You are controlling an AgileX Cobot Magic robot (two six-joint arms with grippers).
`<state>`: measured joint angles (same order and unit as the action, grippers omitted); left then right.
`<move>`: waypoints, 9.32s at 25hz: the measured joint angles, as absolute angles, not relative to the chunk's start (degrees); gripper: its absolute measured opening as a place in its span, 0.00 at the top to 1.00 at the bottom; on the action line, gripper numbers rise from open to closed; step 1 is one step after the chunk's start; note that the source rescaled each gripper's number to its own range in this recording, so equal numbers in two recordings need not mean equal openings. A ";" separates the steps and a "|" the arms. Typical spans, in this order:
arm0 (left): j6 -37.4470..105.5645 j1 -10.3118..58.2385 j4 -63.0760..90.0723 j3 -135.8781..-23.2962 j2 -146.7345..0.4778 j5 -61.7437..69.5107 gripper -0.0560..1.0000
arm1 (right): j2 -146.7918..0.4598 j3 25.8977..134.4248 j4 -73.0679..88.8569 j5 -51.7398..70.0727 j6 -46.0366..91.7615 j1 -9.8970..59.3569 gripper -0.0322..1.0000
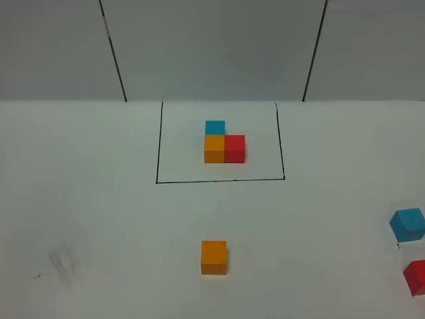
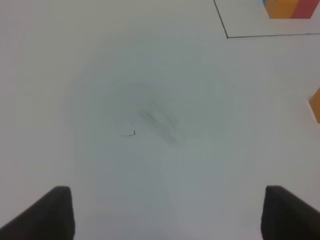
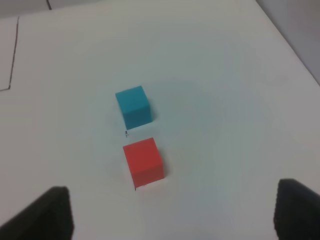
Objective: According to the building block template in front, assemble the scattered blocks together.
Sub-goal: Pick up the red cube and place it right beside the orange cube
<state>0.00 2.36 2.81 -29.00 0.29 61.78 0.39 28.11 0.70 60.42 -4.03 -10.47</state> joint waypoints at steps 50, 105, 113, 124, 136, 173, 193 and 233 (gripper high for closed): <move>0.00 2.36 2.81 -29.00 0.29 61.78 0.33 | -89.11 43.39 -4.05 39.88 -1.41 -1.35 0.32; 0.00 2.36 2.81 -29.00 0.29 61.78 0.33 | -83.60 58.58 3.32 60.53 13.06 21.35 0.97; 0.00 2.36 2.81 -29.00 0.29 61.78 0.33 | -84.06 59.96 3.78 48.43 27.55 34.23 0.97; 0.00 2.36 2.81 -29.00 0.29 61.78 0.33 | -92.30 61.90 -3.21 47.97 34.74 35.78 0.97; 0.00 2.36 2.81 -29.00 0.29 61.78 0.33 | -100.74 73.11 -3.65 52.14 50.31 42.09 0.97; 0.00 2.36 0.00 -29.00 0.29 61.78 0.33 | -119.13 81.44 -2.32 51.56 42.18 42.08 0.97; 0.00 2.36 0.00 -29.00 0.29 61.78 0.33 | -120.57 81.44 0.00 49.88 45.38 42.08 0.97; 0.00 2.36 0.00 -29.00 0.29 61.78 0.33 | -123.31 81.49 0.87 49.04 42.95 42.08 0.38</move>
<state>0.00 2.36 0.00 -29.00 0.29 61.78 -123.31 81.49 0.87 49.04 42.95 42.08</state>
